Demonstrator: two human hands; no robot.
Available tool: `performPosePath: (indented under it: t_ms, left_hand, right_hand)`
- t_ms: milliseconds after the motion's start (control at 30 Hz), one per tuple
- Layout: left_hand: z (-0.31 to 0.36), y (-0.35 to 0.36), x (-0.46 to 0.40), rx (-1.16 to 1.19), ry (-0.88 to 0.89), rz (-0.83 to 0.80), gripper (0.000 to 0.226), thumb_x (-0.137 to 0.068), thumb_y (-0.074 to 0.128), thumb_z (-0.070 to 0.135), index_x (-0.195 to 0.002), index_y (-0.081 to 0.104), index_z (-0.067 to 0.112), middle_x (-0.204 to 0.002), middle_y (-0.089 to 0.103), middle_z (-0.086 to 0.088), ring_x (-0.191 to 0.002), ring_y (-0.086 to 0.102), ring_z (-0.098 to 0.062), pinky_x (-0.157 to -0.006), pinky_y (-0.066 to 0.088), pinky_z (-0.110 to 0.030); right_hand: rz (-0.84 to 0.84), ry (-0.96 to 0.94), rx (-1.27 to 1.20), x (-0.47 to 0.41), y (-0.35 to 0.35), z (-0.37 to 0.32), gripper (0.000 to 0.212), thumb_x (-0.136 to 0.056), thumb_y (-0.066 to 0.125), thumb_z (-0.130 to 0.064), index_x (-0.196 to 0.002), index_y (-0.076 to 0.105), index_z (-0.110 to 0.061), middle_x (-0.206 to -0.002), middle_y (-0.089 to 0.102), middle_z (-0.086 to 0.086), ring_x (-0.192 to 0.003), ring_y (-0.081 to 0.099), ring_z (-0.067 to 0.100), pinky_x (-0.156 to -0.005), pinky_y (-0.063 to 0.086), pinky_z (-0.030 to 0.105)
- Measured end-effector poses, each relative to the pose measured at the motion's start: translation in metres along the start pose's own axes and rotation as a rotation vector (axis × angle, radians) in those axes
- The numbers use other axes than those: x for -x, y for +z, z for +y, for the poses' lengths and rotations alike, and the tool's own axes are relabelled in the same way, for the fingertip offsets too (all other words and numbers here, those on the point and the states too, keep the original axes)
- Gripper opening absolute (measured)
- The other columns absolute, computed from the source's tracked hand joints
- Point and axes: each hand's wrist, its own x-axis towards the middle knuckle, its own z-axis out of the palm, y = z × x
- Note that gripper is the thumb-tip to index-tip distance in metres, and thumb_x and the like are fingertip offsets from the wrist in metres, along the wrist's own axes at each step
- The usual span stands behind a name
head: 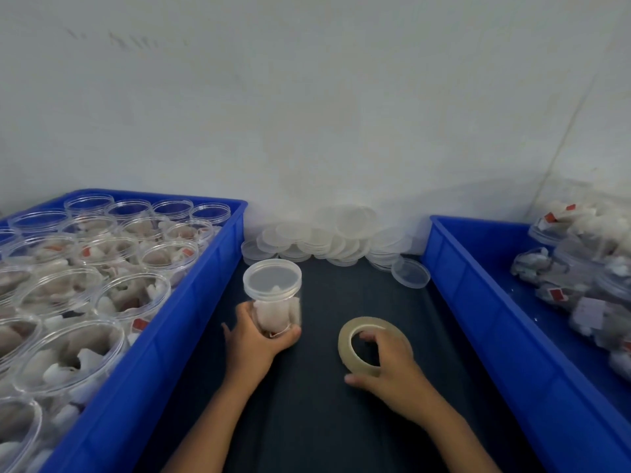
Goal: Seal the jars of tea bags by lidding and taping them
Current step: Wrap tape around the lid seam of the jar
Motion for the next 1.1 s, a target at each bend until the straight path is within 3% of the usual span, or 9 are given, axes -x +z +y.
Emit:
performPosePath:
  t_ms: [67, 133, 233, 300, 367, 500, 733, 967, 1100]
  left_hand:
    - [0.004, 0.001, 0.004, 0.003, -0.005, 0.056, 0.097, -0.057, 0.092, 0.037, -0.135, 0.039, 0.012, -0.127, 0.049, 0.000, -0.124, 0.041, -0.023, -0.115, 0.023, -0.054]
    - [0.012, 0.001, 0.009, 0.033, 0.119, 0.258, 0.108, -0.051, 0.095, 0.034, -0.138, 0.038, 0.004, -0.136, 0.042, -0.013, -0.122, 0.044, -0.029, -0.105, 0.037, -0.050]
    - [0.025, 0.000, 0.017, 0.027, 0.561, 0.538, 0.059, -0.069, 0.080, 0.039, -0.108, 0.048, 0.007, -0.107, 0.045, 0.001, -0.094, 0.046, -0.013, -0.082, 0.041, -0.021]
    - [0.031, 0.005, 0.026, -0.072, 0.810, 0.355, 0.026, -0.083, 0.065, 0.033, -0.096, 0.049, 0.018, -0.093, 0.042, 0.012, -0.080, 0.040, 0.001, -0.070, 0.041, -0.011]
    - [0.031, 0.015, 0.034, -0.179, 0.922, 0.071, 0.015, -0.088, 0.062, 0.028, -0.098, 0.054, 0.021, -0.091, 0.051, 0.010, -0.074, 0.044, 0.003, -0.065, 0.046, -0.014]
    - [0.030, 0.027, 0.039, -0.041, 0.683, -0.253, 0.022, -0.088, 0.069, 0.018, -0.107, 0.059, 0.018, -0.104, 0.056, 0.012, -0.091, 0.059, 0.000, -0.075, 0.051, -0.018]
    - [0.027, 0.023, 0.037, 0.218, 0.402, -0.309, 0.017, -0.086, 0.068, 0.005, -0.092, 0.062, 0.019, -0.092, 0.065, 0.013, -0.088, 0.065, -0.010, -0.077, 0.054, -0.023]
    - [0.028, 0.024, 0.038, 0.152, 0.427, -0.277, 0.011, -0.089, 0.064, 0.002, -0.086, 0.063, 0.013, -0.082, 0.064, 0.008, -0.082, 0.062, -0.009, -0.074, 0.052, -0.023]
    - [0.029, 0.023, 0.039, 0.114, 0.467, -0.251, 0.012, -0.089, 0.063, 0.000, -0.085, 0.062, 0.012, -0.081, 0.062, 0.008, -0.082, 0.060, -0.009, -0.072, 0.050, -0.020]
  right_hand:
    - [0.008, -0.035, 0.164, 0.002, 0.001, 0.002, 0.037, -0.079, 0.072, -0.048, -0.105, 0.050, -0.033, -0.113, 0.040, -0.025, -0.109, 0.036, -0.004, -0.087, 0.037, 0.017]
    - [0.070, -0.076, 0.257, 0.004, 0.001, -0.001, 0.022, -0.084, 0.067, -0.045, -0.090, 0.051, -0.031, -0.101, 0.045, -0.022, -0.098, 0.042, -0.002, -0.080, 0.040, 0.017]
    - [0.116, -0.133, 0.354, 0.006, 0.002, -0.008, 0.017, -0.090, 0.059, -0.044, -0.089, 0.050, -0.030, -0.090, 0.049, -0.018, -0.083, 0.046, 0.001, -0.069, 0.033, 0.015]
    - [0.139, -0.129, 0.304, 0.007, 0.002, -0.011, 0.015, -0.092, 0.056, -0.044, -0.094, 0.050, -0.030, -0.088, 0.054, -0.015, -0.081, 0.051, 0.002, -0.069, 0.038, 0.016]
    - [0.156, -0.125, 0.227, 0.009, 0.002, -0.013, 0.013, -0.095, 0.052, -0.043, -0.097, 0.048, -0.031, -0.086, 0.059, -0.011, -0.079, 0.056, 0.004, -0.073, 0.049, 0.026]
    - [0.171, -0.159, 0.094, 0.013, 0.007, -0.019, 0.010, -0.095, 0.048, -0.046, -0.096, 0.045, -0.036, -0.082, 0.060, -0.008, -0.072, 0.060, 0.007, -0.067, 0.053, 0.031]
    - [0.207, -0.204, 0.008, 0.014, 0.018, -0.025, 0.011, -0.095, 0.048, -0.047, -0.092, 0.045, -0.037, -0.076, 0.057, -0.006, -0.068, 0.055, 0.008, -0.062, 0.049, 0.028]
    - [0.199, -0.201, 0.064, 0.015, 0.017, -0.025, 0.013, -0.094, 0.048, -0.050, -0.094, 0.045, -0.038, -0.078, 0.057, -0.008, -0.070, 0.055, 0.007, -0.060, 0.047, 0.024]
    - [0.134, -0.138, 0.169, 0.012, 0.015, -0.027, 0.029, -0.094, 0.040, -0.059, -0.082, 0.046, -0.032, -0.070, 0.055, -0.005, -0.060, 0.052, 0.010, -0.057, 0.044, 0.023]
